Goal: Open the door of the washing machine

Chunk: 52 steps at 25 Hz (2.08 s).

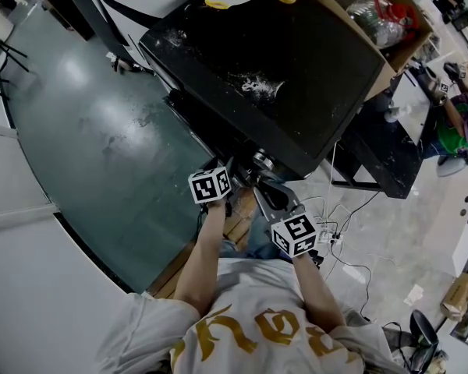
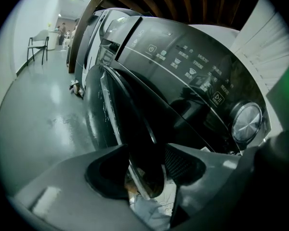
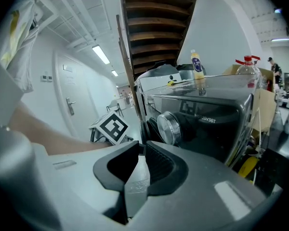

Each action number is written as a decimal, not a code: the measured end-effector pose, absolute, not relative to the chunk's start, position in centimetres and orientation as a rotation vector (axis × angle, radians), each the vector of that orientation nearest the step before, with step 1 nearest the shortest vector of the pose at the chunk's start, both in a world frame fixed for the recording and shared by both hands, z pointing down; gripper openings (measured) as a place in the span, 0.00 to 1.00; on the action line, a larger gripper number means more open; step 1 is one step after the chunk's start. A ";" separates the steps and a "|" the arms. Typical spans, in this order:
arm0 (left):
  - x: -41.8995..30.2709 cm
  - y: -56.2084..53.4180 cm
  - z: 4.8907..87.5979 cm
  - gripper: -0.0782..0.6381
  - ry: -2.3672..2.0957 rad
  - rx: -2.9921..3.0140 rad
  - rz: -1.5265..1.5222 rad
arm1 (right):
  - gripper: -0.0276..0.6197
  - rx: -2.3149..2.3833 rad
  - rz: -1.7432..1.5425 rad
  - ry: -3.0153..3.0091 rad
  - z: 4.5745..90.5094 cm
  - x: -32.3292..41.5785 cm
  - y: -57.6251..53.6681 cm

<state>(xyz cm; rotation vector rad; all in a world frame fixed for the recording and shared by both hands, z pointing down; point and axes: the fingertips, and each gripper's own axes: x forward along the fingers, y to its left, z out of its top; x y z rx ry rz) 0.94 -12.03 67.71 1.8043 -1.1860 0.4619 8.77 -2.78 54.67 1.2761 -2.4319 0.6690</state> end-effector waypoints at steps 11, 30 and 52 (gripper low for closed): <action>-1.1 -10.5 67.7 0.41 -1.179 1.813 0.488 | 0.14 1.228 0.654 -2.448 54.5 6.7 -2.5; -6.8 -6.7 68.3 0.36 -1.207 1.794 0.556 | 0.14 1.154 0.623 -2.490 54.3 3.2 -1.5; -13.8 -4.2 68.9 0.33 -1.270 1.769 0.675 | 0.13 1.104 0.595 -2.519 54.3 0.9 -1.2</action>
